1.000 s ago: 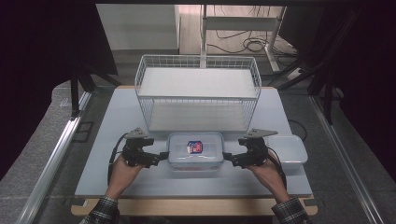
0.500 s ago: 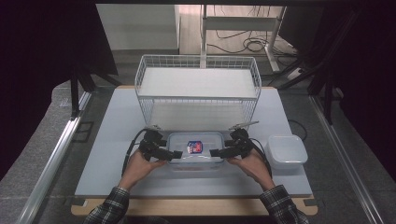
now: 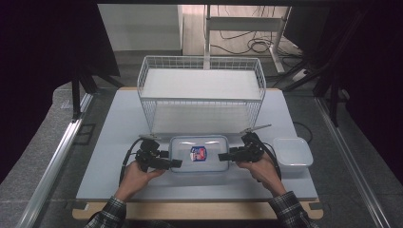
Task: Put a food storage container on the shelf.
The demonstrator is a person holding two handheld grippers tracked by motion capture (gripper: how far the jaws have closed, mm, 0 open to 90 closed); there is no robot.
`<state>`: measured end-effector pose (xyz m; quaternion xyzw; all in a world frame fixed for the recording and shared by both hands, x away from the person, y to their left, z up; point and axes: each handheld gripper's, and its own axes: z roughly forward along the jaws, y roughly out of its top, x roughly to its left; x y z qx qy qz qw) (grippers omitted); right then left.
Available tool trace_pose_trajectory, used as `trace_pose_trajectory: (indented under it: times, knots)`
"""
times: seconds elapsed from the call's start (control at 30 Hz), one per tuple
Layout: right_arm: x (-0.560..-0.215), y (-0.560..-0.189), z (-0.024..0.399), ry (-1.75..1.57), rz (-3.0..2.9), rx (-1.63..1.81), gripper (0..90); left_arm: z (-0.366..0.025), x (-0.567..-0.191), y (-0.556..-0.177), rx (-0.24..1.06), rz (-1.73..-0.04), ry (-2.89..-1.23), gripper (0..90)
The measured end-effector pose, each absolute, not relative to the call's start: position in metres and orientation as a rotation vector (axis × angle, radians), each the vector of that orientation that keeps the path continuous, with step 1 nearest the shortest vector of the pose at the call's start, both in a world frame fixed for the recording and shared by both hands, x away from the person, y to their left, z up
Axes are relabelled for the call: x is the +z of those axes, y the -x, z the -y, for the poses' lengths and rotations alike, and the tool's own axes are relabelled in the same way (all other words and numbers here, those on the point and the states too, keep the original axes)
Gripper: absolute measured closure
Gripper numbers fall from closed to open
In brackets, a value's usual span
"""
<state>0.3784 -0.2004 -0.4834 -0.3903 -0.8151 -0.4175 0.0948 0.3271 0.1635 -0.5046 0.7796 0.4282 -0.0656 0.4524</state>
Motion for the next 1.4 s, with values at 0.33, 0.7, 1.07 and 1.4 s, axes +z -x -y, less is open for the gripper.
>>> trace_pose_trajectory:
  times: [0.33, 0.7, 1.07, 1.4]
  knots:
    - [-0.479, -0.362, 0.21, 1.175, 2.39, -1.297, 48.2, -0.174, -0.507, -0.317, -0.185, -1.08, -1.801, 44.3]
    - [-0.473, -0.345, 0.206, 1.26, 2.427, -1.332, 50.7, -0.176, -0.502, -0.318, -0.18, -1.092, -1.755, 48.8]
    - [-0.456, -0.343, 0.205, 1.237, 2.478, -1.422, 49.4, -0.175, -0.481, -0.318, -0.11, -1.039, -1.743, 49.5]
    - [-0.428, -0.348, 0.21, 1.21, 2.466, -1.533, 51.1, -0.175, -0.458, -0.324, -0.085, -1.008, -1.712, 50.0]
